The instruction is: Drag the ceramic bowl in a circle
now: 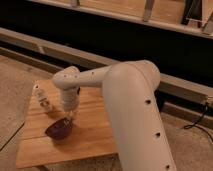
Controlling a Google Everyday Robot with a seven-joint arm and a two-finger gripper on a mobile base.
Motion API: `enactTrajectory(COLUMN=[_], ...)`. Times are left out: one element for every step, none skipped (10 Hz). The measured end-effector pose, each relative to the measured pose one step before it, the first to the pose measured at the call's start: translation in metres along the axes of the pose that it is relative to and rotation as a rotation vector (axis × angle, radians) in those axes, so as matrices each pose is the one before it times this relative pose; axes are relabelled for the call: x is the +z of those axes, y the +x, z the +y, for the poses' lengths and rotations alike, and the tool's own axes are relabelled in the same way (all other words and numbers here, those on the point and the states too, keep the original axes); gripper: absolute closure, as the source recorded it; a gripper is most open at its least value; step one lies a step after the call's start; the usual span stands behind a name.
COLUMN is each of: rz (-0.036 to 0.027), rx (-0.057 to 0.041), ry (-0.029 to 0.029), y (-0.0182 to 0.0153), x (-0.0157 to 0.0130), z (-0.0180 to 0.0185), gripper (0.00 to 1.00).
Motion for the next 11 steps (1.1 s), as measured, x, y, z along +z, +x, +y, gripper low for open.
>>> enactTrajectory(rz=[0.01886,0.02080,0.02349,0.01360,0.02507,0.01193,0.00648,0.00540,0.00096,-0.00186,-0.00283], rx=[-0.00283,-0.00420,-0.00368,-0.00089,0.00517,0.01021,0.01055,0.02046,0.02328,0.02503,0.01808], ry=[-0.00162,0.00754,0.01588,0.01051,0.02520,0.01826,0.01251,0.01808,0.01750,0.02019,0.01715], y=[0.01410,0.01294,0.01324,0.00728,0.01281,0.00597,0.00312,0.00263,0.00047,-0.00151,-0.00237], x=[0.00301,0.00408,0.00474,0.00282,0.00430,0.00175,0.00078,-0.00010,-0.00165,-0.00222,-0.00165], z=[0.00001,-0.00313,-0.00662,-0.00463,-0.01287,-0.01157,-0.00924,-0.01517,-0.01583,-0.01727,-0.01323], gripper=[1.00,1.00,1.00,1.00,1.00,1.00,1.00,1.00,1.00,1.00,1.00])
